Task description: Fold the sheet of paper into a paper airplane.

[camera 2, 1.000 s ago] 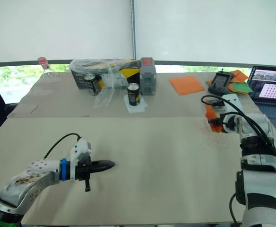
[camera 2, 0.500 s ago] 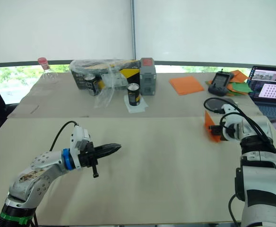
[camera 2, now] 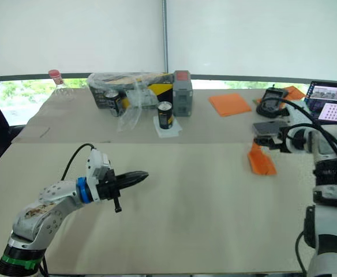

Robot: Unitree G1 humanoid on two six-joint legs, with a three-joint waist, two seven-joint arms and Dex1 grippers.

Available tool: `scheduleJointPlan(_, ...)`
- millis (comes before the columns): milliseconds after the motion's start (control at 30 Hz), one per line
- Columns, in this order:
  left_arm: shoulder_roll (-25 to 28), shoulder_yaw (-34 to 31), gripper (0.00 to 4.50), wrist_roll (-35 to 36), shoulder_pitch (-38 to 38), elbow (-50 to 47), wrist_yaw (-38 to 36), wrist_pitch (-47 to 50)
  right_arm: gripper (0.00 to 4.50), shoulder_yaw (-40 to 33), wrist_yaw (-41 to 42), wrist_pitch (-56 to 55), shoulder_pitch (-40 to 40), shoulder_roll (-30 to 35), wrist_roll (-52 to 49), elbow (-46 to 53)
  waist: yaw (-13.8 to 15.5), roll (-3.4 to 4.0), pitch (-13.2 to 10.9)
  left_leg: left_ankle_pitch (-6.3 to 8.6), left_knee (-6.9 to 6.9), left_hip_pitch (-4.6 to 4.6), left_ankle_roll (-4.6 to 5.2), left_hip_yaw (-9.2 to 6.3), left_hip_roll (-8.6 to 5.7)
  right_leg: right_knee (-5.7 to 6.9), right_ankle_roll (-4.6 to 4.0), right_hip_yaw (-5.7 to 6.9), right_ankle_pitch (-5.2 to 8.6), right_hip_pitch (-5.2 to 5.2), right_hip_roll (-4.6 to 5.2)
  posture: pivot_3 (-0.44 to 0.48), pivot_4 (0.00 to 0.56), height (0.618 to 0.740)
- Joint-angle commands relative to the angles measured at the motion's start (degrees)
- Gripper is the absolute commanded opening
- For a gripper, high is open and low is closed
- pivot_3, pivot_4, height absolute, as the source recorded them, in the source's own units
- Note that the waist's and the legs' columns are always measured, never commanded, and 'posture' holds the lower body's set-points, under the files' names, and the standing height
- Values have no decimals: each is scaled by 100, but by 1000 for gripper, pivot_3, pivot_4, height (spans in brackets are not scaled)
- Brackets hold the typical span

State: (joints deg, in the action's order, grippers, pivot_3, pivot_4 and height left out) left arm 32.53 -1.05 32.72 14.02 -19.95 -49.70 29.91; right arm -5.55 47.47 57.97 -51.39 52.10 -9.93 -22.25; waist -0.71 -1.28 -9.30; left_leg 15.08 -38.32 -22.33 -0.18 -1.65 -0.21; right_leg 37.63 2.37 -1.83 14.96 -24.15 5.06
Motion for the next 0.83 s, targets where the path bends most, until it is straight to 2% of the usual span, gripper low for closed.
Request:
scheduleJointPlan(33,107,-75,0,-184,84,88,152,-38,4461,-525,622,-338,769,305,-580,1295,17,0,0,1,-2,0,1,0,0,0,0,1,0,0,0,0,150,740)
scheduleJointPlan(167,125,-101,0,-624,46,238,419,-377,4461,-1347,1032,-963,2194,343,-1098,2732,14,0,0,2,-13,-8,4,-1,0,0,5,-1,-3,0,6,0,150,740)
scheduleJointPlan(267,193,-81,0,-810,-47,291,415,-544,4461,-1857,1016,-2058,3312,-65,-1152,3548,22,-2,1,6,-25,-7,10,-3,1,1,9,-3,-5,3,4,0,150,740)
scheduleJointPlan(400,244,-76,0,-958,-253,253,348,-792,4461,-1920,700,-3085,4522,-352,-712,4040,8,-1,0,10,-42,-4,16,-3,2,6,17,-19,-9,7,3,0,150,740)
scheduleJointPlan(467,222,-86,0,-1010,-387,294,381,-862,4461,-1710,985,-3370,4976,-502,-881,4064,-3,-2,0,10,-45,2,16,-3,2,7,24,-32,-13,9,2,0,150,740)
scheduleJointPlan(833,20,5,0,-1250,-1033,366,528,-1142,4461,-1127,788,-4025,5574,-1100,-913,3995,-4,-2,0,12,-46,18,18,-7,2,6,30,-52,-16,17,-2,0,150,740)
